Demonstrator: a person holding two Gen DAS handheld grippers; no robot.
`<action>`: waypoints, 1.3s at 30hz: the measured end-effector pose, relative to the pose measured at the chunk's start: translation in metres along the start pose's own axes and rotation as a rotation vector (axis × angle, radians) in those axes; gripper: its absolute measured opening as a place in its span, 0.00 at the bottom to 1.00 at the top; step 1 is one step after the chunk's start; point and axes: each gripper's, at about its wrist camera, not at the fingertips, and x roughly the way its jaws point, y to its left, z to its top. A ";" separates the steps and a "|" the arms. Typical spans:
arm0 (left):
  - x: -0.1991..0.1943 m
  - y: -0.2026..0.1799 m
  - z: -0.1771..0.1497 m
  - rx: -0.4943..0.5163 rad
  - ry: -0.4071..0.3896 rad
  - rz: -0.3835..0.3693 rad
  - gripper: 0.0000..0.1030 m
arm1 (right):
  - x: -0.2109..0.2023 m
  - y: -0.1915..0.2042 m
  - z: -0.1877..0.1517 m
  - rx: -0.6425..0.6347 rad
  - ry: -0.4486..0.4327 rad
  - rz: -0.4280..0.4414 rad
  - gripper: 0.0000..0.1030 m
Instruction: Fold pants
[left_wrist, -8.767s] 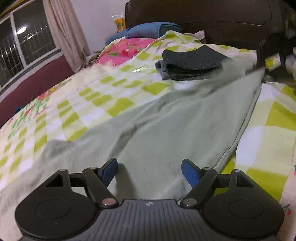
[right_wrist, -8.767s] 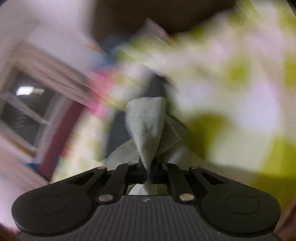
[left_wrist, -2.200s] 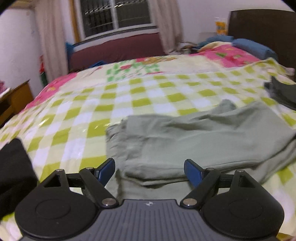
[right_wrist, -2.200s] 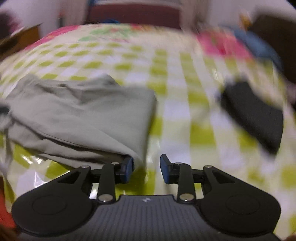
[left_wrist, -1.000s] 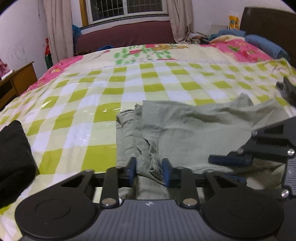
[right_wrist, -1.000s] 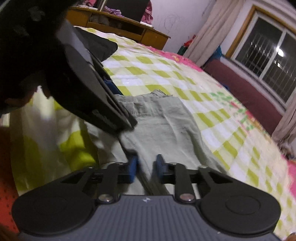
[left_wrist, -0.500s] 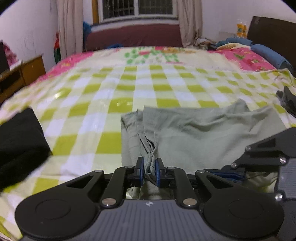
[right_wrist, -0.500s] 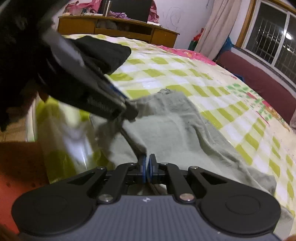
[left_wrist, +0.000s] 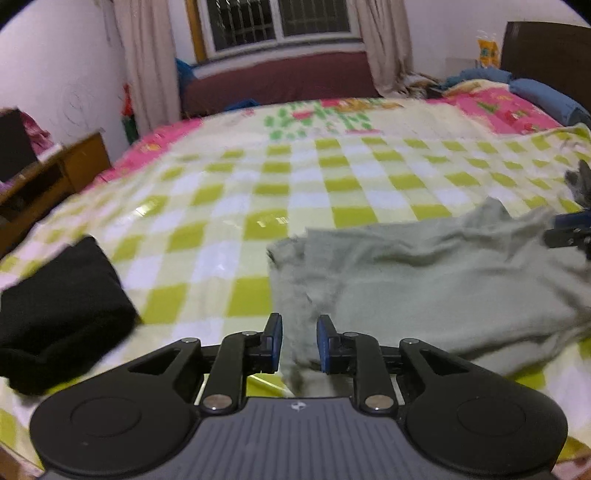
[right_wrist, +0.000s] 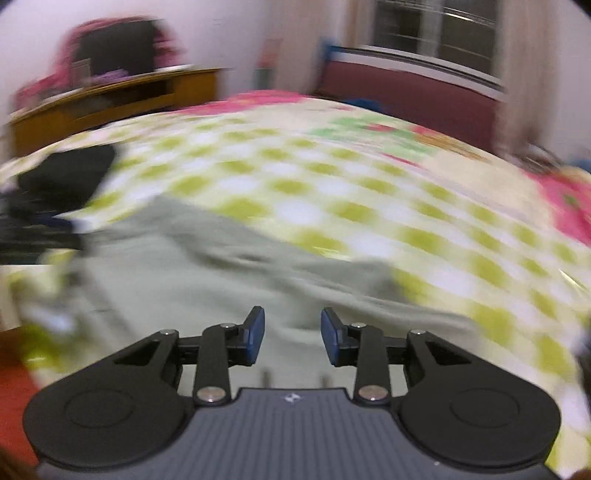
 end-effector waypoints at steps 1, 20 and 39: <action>-0.003 -0.001 0.003 -0.006 -0.019 0.015 0.35 | 0.006 -0.017 -0.003 0.059 0.010 -0.033 0.34; 0.056 -0.120 0.017 0.153 0.031 -0.236 0.43 | 0.008 -0.128 -0.071 0.643 0.161 0.329 0.37; 0.056 -0.147 0.017 0.277 0.073 -0.205 0.46 | 0.025 -0.162 -0.103 0.840 0.202 0.563 0.32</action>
